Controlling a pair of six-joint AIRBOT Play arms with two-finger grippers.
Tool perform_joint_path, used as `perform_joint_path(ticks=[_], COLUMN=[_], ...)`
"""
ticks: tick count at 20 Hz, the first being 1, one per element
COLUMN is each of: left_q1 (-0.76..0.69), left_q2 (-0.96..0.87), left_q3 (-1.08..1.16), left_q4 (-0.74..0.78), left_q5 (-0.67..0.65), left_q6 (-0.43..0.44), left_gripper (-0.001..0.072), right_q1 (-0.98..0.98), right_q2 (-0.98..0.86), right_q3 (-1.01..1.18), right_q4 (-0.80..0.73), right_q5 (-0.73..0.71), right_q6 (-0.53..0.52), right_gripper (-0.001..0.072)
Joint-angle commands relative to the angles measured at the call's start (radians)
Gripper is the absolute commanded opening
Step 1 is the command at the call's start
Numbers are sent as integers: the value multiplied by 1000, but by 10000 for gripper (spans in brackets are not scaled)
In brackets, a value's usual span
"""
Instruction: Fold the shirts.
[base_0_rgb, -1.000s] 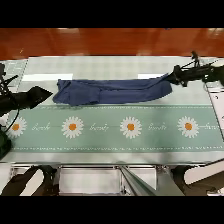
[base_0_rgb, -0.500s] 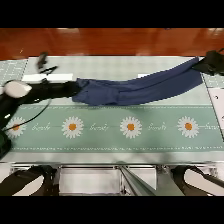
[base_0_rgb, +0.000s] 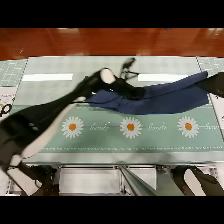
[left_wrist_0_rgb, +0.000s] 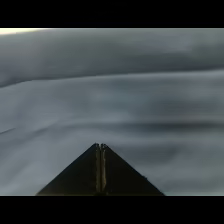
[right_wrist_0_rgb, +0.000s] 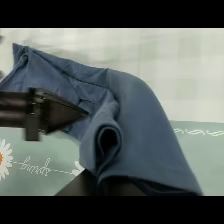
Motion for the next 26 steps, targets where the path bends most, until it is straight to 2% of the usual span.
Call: perform_joint_path(ticks=[1, 4, 7, 10, 13, 15, 17, 20, 23, 26], left_q1=[-108, -163, -134, -10, 163, 293, 409, 546, 650, 720], left_q2=[-176, -206, -187, -89, 118, 320, 546, 851, 1060, 1156], left_q3=[200, 219, 241, 238, 137, -45, -286, -599, -782, -862], left_q4=[0, 0, 13, 200, 388, 390, 389, 389, 386, 386], left_q5=[-127, -153, -212, -332, -371, -306, -228, -160, -154, -153], left_q6=[-64, -73, -38, -40, -81, -81, -81, -82, -85, -108], left_gripper=[21, 22, 22, 22, 23, 23, 23, 23, 23, 23], right_q1=[0, 0, 0, 7, 116, 235, 376, 561, 673, 744], right_q2=[55, 55, 53, 21, -53, -127, -227, -451, -693, -892], right_q3=[-39, -39, -39, -39, -39, -39, -37, 45, 207, 362], right_q4=[34, 37, 37, 43, 56, 113, 202, 298, 364, 399], right_q5=[4, -7, -14, -19, -80, -185, -353, -539, -594, -597], right_q6=[8, 8, 8, 8, 8, 6, -25, -63, -68, -64], right_gripper=[24, 24, 24, 24, 24, 24, 24, 24, 24, 24])
